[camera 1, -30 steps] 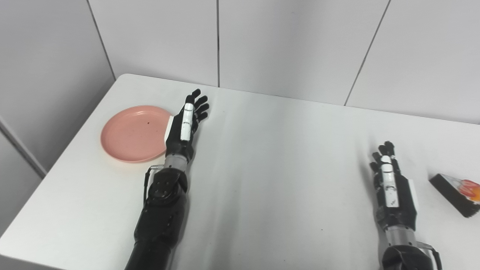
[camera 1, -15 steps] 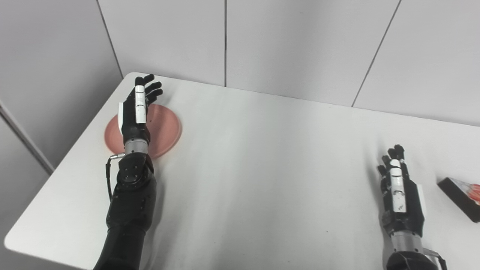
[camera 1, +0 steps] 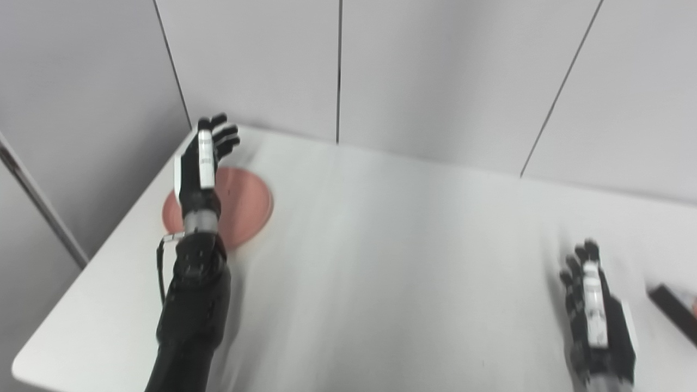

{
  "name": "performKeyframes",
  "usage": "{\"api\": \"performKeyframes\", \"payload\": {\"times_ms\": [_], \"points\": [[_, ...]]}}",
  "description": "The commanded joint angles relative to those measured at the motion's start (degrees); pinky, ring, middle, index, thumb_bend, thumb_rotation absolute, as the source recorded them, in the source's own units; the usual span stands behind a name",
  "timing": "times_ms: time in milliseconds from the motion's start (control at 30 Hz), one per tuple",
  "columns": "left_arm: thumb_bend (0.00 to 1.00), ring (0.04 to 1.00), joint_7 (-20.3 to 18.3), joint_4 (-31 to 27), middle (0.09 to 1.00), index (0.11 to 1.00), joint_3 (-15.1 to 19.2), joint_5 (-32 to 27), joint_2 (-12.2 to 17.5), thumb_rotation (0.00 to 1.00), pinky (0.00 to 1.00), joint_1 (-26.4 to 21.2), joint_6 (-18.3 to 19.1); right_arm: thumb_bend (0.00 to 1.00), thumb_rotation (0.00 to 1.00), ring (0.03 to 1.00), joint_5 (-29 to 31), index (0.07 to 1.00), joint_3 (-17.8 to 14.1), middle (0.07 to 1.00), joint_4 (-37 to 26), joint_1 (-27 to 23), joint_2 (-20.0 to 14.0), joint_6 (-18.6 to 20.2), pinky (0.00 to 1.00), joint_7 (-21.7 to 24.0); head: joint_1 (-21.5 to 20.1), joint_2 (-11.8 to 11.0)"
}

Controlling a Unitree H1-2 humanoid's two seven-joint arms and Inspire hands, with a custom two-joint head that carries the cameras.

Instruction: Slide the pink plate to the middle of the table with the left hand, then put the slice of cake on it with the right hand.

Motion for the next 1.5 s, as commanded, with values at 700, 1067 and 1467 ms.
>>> {"api": "performKeyframes", "payload": {"times_ms": [700, 1067, 1467], "points": [[0.86, 0.772, 2.48, 6.52, 0.739, 0.745, 4.55, -0.35, 8.61, 1.00, 0.87, 0.50, -0.22, 0.29, 0.95, 1.000, 0.31, 1.000, -0.32, 1.000, -2.36, -0.91, -1.56, 1.19, 1.00, 0.70, 2.12, -0.76], [0.86, 0.821, -1.16, 9.90, 0.790, 0.790, 3.86, -3.68, 9.92, 1.00, 0.92, 0.97, 1.25, 0.30, 0.93, 1.000, 0.36, 1.000, -0.49, 1.000, -2.99, -0.75, -1.34, 2.00, 1.00, 0.45, 2.00, -0.46], [0.87, 0.882, -5.01, 10.45, 0.858, 0.863, 1.85, -4.89, 10.75, 1.00, 0.90, 1.65, 6.27, 0.30, 0.96, 1.000, 0.36, 1.000, -0.36, 1.000, -3.18, -0.76, -1.79, 1.89, 1.00, 0.89, 1.94, -0.06]]}}
